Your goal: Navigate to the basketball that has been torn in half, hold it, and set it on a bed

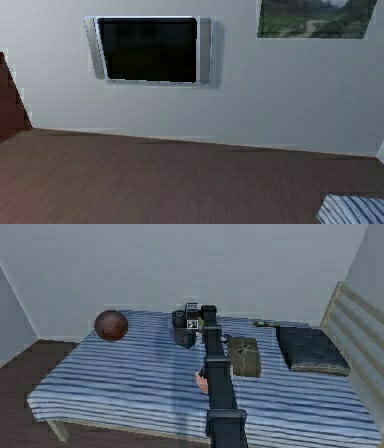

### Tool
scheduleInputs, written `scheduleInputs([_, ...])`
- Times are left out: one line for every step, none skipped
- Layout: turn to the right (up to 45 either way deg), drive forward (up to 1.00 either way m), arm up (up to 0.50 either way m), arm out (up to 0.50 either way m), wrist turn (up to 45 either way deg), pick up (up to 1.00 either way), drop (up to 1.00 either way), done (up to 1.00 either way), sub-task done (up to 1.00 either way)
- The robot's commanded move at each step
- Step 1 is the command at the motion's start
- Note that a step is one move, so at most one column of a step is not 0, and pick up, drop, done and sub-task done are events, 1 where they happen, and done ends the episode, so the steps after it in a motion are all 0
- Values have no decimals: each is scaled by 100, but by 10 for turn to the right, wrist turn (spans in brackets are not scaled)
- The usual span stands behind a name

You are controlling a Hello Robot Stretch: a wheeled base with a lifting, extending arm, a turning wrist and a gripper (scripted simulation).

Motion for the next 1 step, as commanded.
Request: scheduleInputs([0, 0, 0, 0, 0, 0, 0, 100, 0])
